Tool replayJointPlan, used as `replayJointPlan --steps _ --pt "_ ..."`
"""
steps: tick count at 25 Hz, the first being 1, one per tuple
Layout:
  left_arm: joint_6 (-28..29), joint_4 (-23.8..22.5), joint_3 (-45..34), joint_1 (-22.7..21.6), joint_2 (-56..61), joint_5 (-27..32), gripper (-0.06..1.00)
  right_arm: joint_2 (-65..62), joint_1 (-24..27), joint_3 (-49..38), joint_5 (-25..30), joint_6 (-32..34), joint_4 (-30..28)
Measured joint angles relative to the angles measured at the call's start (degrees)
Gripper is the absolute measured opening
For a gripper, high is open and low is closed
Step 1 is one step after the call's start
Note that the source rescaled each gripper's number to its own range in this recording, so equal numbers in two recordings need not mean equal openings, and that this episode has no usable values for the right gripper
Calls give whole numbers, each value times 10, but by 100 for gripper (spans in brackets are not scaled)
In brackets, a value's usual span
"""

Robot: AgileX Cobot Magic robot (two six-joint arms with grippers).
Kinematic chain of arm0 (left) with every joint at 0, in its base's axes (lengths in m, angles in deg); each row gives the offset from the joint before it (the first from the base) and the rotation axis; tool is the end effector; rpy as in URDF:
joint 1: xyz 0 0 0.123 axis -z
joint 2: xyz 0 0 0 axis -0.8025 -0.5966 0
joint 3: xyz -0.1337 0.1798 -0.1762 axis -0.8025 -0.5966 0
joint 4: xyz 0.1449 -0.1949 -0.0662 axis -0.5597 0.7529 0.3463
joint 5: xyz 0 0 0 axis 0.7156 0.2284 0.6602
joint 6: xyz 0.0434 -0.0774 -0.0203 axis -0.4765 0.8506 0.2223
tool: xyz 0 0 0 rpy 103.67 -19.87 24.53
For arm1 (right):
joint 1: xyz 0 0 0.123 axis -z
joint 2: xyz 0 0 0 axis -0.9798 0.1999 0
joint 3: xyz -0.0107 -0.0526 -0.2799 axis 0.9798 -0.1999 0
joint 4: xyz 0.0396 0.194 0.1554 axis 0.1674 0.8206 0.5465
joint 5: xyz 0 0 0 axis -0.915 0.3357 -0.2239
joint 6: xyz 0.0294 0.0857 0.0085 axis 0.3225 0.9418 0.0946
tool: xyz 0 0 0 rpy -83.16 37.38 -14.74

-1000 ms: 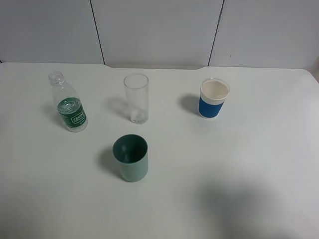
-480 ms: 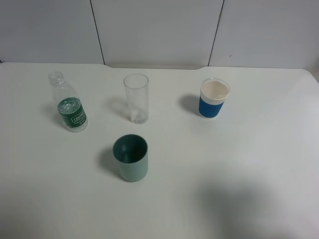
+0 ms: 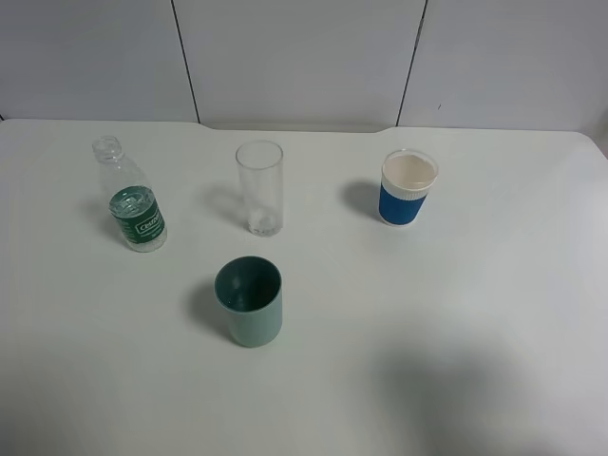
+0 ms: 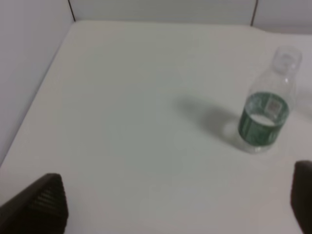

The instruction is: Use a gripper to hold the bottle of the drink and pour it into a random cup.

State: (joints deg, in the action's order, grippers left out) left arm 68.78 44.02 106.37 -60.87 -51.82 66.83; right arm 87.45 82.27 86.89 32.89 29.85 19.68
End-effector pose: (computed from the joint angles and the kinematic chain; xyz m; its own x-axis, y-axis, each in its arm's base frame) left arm 0.0018 0.0011 0.3151 -0.3747 -0.0600 -0.9252 -0.1439 0.9896 -0.0059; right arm -0.0026 0.0059 0.2738 -0.4778 -0.1002 -0.8727 -0.0531 0.9950 -0.0851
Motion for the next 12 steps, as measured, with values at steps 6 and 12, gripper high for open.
replayJointPlan --steps 6,12 --pt "0 0 -42 0 54 9 89 0 0 0 0 0 0" --pt "1 0 -53 0 61 24 89 0 0 0 0 0 0"
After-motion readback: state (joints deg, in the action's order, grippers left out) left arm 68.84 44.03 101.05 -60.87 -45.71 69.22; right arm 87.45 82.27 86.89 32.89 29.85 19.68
